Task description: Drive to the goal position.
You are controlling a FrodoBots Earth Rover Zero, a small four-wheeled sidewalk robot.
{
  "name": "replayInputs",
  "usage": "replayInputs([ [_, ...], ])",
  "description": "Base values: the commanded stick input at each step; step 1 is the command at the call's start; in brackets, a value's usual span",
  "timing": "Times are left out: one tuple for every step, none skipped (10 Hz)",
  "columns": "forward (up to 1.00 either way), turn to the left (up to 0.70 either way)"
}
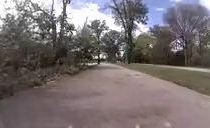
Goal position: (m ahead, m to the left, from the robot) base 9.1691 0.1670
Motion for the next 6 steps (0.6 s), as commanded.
replayInputs([
  [1.00,0.00],
  [1.00,0.00],
  [1.00,0.00],
  [1.00,0.00],
  [1.00,0.00],
  [1.00,0.00],
])
